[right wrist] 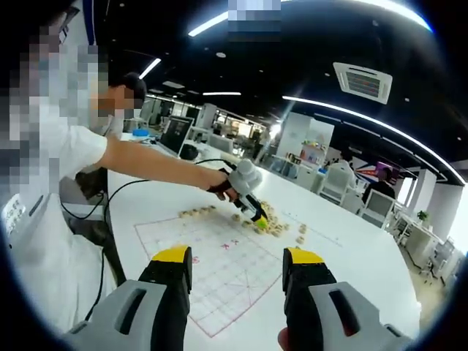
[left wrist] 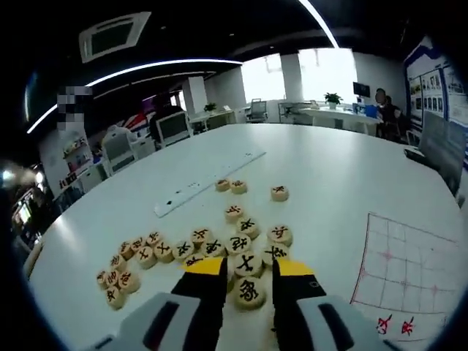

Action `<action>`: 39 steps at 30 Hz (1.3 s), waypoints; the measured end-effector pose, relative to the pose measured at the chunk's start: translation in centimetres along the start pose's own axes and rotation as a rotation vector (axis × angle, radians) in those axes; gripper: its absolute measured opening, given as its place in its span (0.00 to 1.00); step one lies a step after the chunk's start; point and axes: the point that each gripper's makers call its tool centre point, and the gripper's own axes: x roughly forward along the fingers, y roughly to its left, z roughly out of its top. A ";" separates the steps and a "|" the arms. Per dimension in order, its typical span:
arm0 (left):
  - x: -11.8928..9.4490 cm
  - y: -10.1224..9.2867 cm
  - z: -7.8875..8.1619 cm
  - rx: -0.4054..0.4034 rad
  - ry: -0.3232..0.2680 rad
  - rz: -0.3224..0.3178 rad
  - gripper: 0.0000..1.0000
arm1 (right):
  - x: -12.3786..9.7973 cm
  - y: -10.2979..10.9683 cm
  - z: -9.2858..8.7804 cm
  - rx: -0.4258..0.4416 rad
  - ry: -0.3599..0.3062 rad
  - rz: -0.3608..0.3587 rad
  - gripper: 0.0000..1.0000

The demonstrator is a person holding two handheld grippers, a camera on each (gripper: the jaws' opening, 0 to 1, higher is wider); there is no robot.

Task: Pick up the chess pieces one by one and place each piece onto its starting position on the chessboard, setting the pieces on their correct points until all the chess pieces are arranged in the starting layout

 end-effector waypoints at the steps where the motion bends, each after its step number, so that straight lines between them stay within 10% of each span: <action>1: 0.1 0.1 0.0 -0.006 -0.001 -0.001 0.25 | 0.1 0.0 0.0 0.002 0.000 0.000 0.50; 24: 0.7 1.1 -0.2 -0.040 0.036 0.001 0.23 | 0.8 0.5 0.0 -0.007 0.016 0.031 0.50; 32: 0.2 2.1 -0.3 -0.001 0.054 0.033 0.04 | 0.8 0.3 -0.1 -0.005 0.019 0.030 0.50; 39: -0.9 2.6 -0.9 -0.018 0.061 0.011 0.29 | 0.7 0.1 0.2 -0.009 0.014 0.030 0.50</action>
